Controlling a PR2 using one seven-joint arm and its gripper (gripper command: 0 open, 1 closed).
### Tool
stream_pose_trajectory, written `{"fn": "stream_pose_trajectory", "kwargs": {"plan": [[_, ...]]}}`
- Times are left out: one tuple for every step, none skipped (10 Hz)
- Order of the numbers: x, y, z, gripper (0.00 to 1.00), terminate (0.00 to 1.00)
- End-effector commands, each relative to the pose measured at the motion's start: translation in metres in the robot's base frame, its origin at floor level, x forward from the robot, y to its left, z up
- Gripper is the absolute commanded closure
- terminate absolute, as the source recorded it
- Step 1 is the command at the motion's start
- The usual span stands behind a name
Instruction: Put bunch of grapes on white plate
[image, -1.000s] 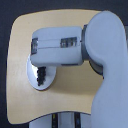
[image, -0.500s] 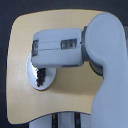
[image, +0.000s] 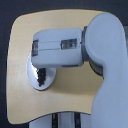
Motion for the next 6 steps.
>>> {"fn": "stream_pose_trajectory", "kwargs": {"plan": [[0.0035, -0.0079, 0.0087, 1.0, 0.0], [0.0047, -0.0088, 0.0108, 0.0, 0.0], [0.0059, -0.0096, 0.014, 0.0, 0.0], [0.0053, -0.0094, 0.0162, 0.0, 0.0], [0.0033, -0.0112, 0.0173, 0.0, 0.0], [0.0027, -0.0131, 0.0179, 0.0, 0.0]]}}
